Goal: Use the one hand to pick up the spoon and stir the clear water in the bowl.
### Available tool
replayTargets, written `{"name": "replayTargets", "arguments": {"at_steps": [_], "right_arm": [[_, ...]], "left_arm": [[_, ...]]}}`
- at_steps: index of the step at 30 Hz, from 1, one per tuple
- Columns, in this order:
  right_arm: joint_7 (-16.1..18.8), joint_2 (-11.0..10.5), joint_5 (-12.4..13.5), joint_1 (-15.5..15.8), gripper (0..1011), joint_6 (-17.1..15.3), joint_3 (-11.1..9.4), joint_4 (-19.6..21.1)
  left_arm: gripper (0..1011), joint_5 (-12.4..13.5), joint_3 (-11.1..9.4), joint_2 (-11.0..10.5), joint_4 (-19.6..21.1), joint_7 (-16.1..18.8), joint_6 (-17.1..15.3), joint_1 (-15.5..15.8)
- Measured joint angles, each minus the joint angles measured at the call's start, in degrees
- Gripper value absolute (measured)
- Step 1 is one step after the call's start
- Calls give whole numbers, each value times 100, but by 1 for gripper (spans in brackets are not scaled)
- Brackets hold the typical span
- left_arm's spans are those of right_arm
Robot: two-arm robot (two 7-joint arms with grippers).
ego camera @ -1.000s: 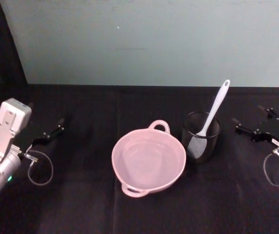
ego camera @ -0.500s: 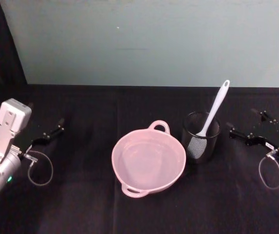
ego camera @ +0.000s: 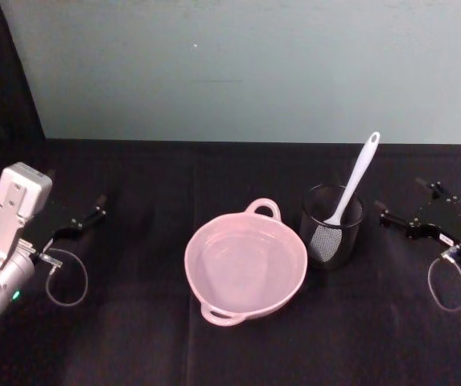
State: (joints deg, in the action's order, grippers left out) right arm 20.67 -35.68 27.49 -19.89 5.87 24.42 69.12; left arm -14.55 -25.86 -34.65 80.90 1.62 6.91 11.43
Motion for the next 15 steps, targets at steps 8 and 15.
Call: {"name": "replayTargets", "arguments": {"at_steps": [8,15], "right_arm": [[3,0,7,1,1002,5,-4,0],[7,0,11,0,1002,11,-4,0]], "left_arm": [[1005,0,0,0,0,0,0,0],[1005,1,0,0,0,0,0,0]]}}
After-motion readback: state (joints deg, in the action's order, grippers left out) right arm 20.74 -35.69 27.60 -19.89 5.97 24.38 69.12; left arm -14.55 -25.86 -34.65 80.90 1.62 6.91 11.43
